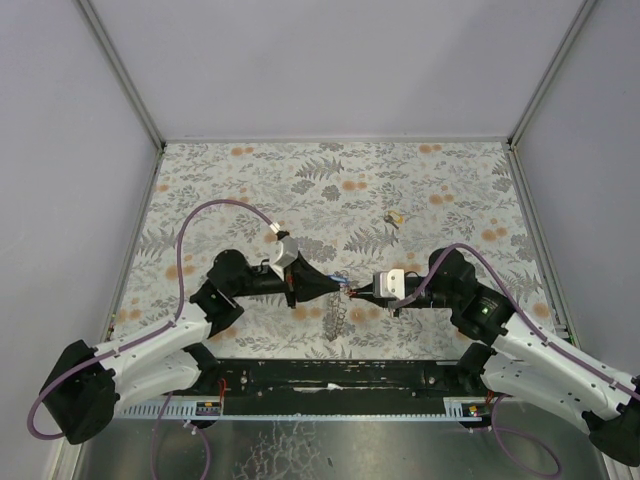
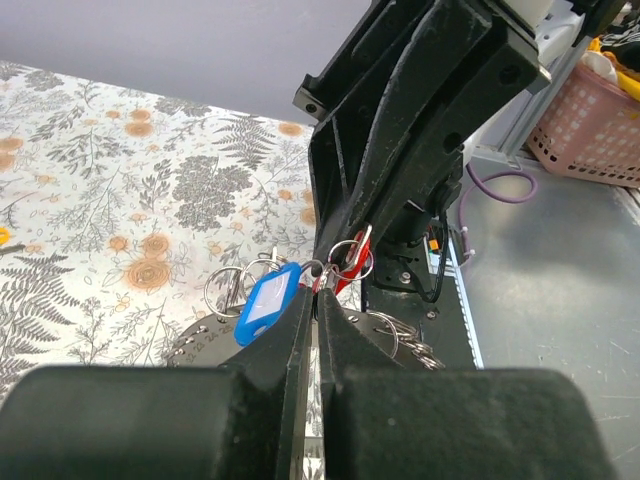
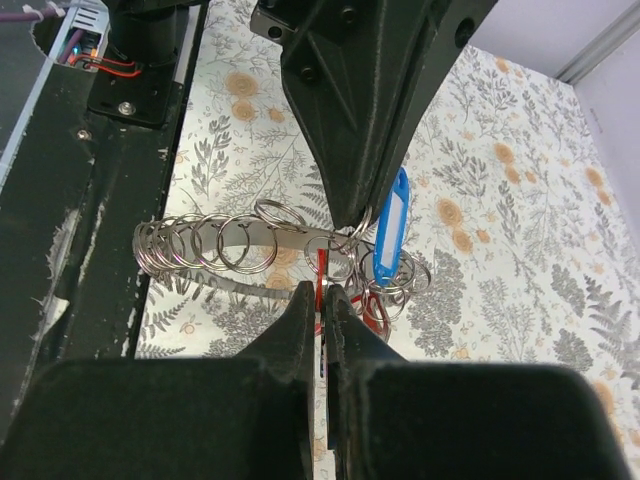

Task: Remove the keys from the keyring
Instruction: Remove the key from the keyring.

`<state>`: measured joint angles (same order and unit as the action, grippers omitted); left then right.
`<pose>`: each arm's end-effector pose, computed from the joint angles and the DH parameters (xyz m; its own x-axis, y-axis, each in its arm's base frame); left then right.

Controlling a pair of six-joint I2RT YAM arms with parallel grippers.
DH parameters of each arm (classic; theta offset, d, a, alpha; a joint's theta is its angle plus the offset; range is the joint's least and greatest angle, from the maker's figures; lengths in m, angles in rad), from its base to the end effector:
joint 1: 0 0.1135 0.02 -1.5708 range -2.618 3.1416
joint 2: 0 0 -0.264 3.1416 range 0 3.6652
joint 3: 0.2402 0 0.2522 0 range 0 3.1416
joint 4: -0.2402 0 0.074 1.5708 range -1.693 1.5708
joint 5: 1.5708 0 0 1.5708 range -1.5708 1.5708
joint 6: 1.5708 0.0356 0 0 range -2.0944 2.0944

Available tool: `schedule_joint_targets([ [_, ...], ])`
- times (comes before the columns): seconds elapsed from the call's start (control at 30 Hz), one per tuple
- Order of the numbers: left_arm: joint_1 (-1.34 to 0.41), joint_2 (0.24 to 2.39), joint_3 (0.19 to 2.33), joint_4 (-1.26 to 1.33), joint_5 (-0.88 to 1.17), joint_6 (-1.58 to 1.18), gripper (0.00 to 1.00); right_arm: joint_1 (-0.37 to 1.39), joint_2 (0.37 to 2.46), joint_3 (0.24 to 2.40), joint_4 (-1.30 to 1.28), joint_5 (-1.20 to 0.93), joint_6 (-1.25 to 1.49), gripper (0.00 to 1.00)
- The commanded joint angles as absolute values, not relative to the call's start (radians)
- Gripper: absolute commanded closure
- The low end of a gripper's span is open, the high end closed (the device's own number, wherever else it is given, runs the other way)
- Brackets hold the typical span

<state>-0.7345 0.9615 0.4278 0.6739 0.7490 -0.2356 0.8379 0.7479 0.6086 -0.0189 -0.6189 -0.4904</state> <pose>0.1392 -0.1583 0.2710 -0.1305 -0.1125 -0.9850 0.9881 0.0673 -0.1386 0.1045 0.1469 0.3022 0.3727 -0.1594 -0.9142 -0.9218 0.0500 -0.3845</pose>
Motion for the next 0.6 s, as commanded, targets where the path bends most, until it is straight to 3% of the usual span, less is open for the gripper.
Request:
schedule_joint_targets([
  [0.0,-0.731,0.946,0.478,0.563,0.645,-0.173,1.0,0.844,0.73,0.669,-0.061,-0.684,-0.584,1.0],
  [0.57,-0.779,0.983,0.566,0.29,0.571,-0.066,1.0,0.843,0.766,0.683,-0.022,-0.581,-0.563,1.0],
])
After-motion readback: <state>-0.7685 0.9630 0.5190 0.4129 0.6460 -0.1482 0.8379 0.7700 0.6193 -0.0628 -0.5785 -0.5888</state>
